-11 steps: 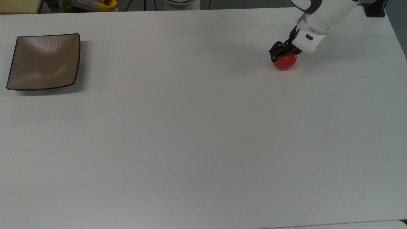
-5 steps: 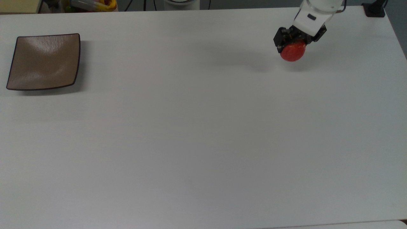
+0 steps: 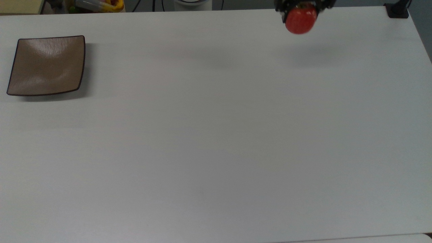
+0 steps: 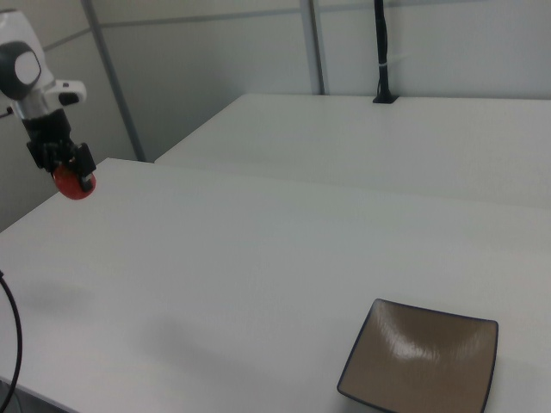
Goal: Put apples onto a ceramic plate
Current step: 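Lift the grasped red apple up off the table, then carry the red apple over to the brown square plate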
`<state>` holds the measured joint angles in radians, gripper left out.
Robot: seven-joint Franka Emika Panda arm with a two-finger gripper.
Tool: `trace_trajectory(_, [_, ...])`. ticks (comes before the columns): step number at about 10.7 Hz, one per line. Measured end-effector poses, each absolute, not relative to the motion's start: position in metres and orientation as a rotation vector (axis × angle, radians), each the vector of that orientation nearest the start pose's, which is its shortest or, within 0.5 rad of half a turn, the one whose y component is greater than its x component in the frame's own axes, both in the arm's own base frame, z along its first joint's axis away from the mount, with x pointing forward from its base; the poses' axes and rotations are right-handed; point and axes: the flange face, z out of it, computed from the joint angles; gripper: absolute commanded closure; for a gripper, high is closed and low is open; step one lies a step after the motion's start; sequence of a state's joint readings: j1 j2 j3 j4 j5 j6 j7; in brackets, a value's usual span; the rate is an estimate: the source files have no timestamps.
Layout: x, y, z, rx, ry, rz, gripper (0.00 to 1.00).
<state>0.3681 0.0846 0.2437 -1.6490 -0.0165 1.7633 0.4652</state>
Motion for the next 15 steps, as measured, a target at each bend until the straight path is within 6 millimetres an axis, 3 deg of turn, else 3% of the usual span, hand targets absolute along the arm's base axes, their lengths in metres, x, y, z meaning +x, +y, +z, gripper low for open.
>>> trace_trajectory(3, [0.487, 0.255, 0.618, -3.073, -0.280, -0.017, 0.59])
trace_trajectory(6, [0.493, 0.172, 0.643, -3.063, -0.338, 0.012, 0.57])
trace_trajectory(8, [0.506, 0.098, 0.651, -3.052, -0.342, -0.013, 0.54])
trace_trajectory(12, [0.522, -0.057, 0.640, -3.032, -0.407, -0.048, 0.53])
trace_trajectory(15, [0.542, -0.145, 0.592, -3.061, -0.365, -0.031, 0.53])
